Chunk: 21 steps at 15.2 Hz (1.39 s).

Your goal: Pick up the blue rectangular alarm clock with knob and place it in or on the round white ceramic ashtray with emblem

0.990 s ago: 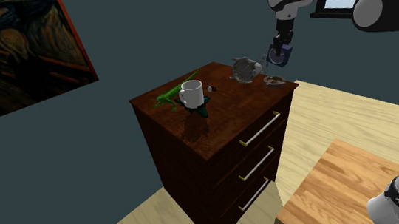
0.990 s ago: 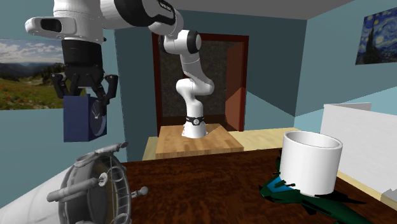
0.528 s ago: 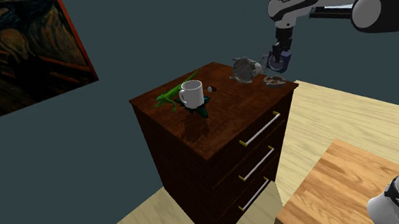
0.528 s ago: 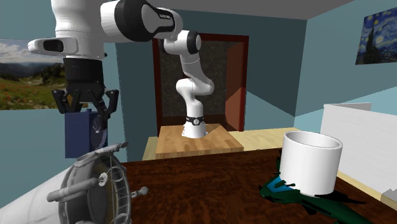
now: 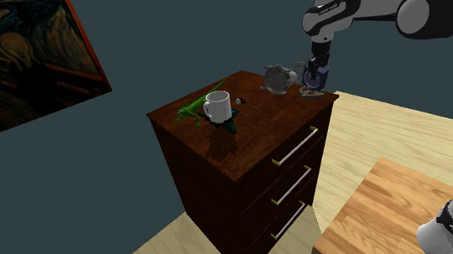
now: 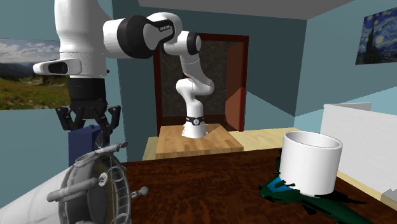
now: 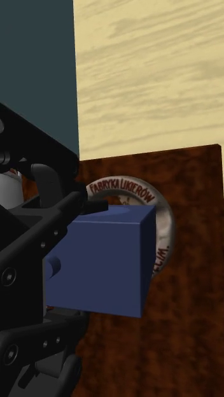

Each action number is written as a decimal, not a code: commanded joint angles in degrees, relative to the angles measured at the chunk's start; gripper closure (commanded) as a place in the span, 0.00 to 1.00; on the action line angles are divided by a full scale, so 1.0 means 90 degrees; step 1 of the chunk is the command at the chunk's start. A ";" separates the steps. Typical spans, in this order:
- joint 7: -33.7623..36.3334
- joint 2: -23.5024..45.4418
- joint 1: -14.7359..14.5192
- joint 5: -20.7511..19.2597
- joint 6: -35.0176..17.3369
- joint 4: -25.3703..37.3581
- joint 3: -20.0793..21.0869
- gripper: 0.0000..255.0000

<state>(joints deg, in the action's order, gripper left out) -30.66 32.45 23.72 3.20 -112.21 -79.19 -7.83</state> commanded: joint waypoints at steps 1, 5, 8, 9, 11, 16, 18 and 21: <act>-0.0006 0.0015 0.0003 0.0003 -0.0081 -0.0062 0.0001 1.00; -0.0006 0.0016 0.0003 0.0003 -0.0081 -0.0061 0.0001 1.00; -0.0006 0.0016 0.0003 0.0003 -0.0081 -0.0061 0.0001 0.00; -0.0006 0.0016 0.0003 0.0003 -0.0081 -0.0061 0.0001 0.00; -0.0006 0.0016 0.0003 0.0003 -0.0081 -0.0062 0.0001 0.00; 0.0010 -0.0129 0.0002 -0.0019 0.0479 0.0355 -0.0011 0.00; 0.0014 -0.0153 0.0004 -0.0023 0.0633 0.0486 -0.0013 0.00; 0.0014 -0.0153 0.0004 -0.0023 0.0633 0.0486 -0.0013 0.00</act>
<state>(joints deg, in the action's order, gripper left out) -30.55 31.10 23.76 3.00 -106.62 -74.87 -7.95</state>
